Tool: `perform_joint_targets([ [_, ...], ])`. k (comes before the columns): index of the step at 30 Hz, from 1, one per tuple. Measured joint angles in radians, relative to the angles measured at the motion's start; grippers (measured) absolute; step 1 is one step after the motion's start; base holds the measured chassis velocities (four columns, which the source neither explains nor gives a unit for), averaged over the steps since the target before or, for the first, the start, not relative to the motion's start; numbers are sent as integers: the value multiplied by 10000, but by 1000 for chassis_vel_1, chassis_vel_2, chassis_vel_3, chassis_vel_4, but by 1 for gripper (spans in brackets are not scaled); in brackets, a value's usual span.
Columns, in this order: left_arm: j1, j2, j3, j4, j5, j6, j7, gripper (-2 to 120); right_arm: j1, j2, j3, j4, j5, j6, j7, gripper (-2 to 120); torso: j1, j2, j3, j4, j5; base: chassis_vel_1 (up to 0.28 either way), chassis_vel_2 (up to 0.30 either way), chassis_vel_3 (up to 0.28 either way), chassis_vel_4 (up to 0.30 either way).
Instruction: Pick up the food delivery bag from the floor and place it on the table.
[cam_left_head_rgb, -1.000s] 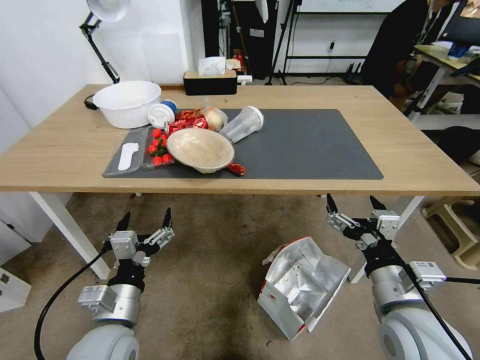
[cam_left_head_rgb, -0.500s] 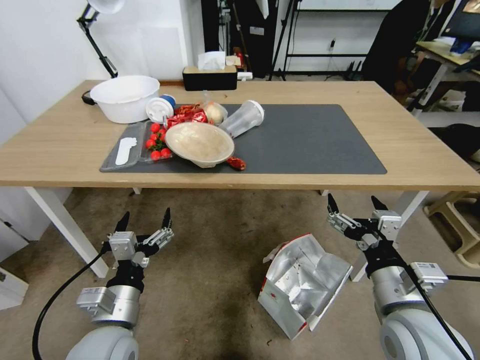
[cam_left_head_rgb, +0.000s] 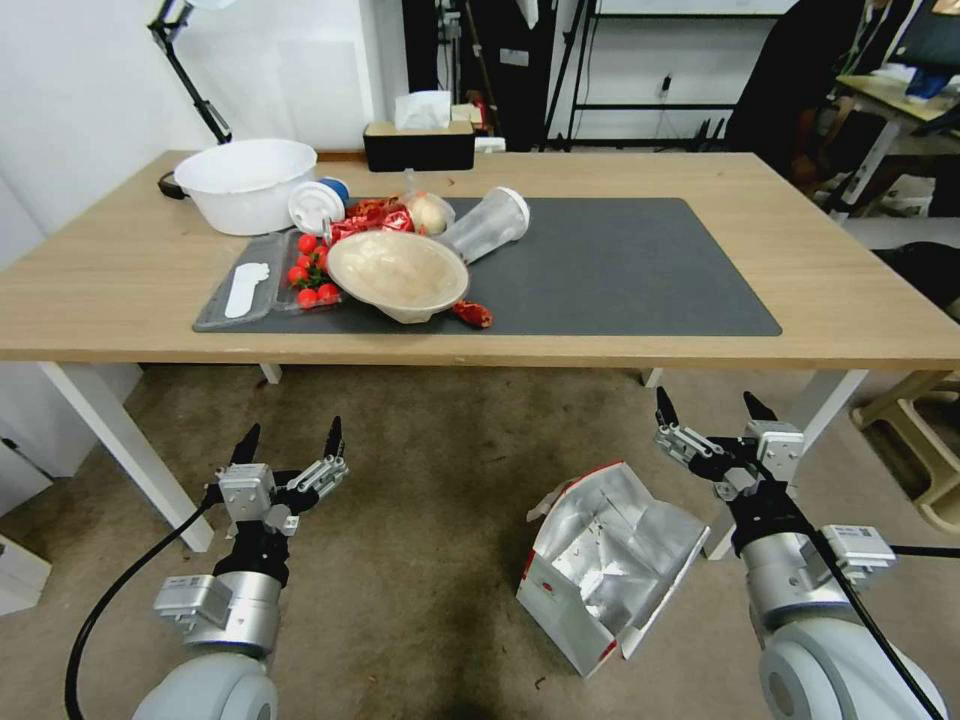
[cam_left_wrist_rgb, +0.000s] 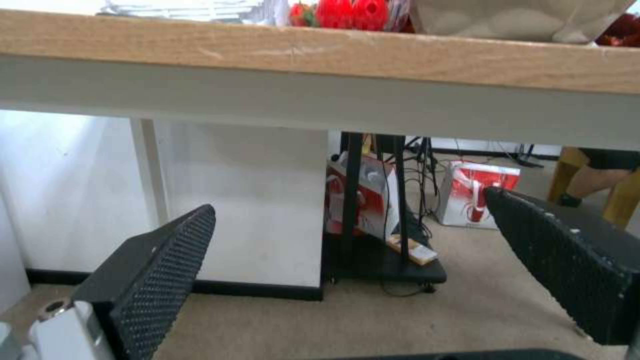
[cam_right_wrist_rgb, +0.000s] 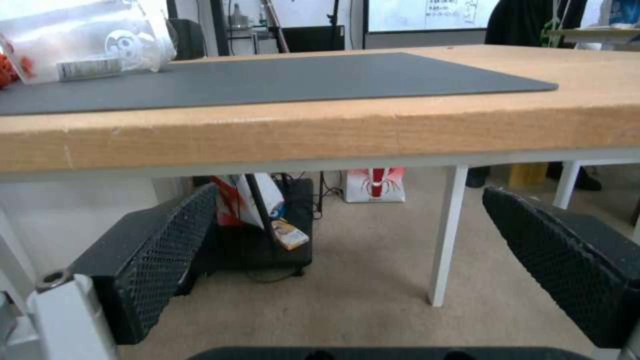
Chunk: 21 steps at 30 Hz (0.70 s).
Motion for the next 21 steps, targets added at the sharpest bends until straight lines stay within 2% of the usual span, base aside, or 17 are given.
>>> perform_joint_targets([
  [9, 2, -32, 19, 0, 13, -4, 14, 100, -29, -2, 4, -12, -6, 27, 0, 100, -227, -593, -368, 0, 0, 0, 0, 0, 0],
  [21, 16, -29, 19, 6, 21, -29, 23, 100, -45, -18, 4, -6, -6, 28, 4, 100, -395, -1055, -660, 0, 0, 0, 0, 0, 0],
])
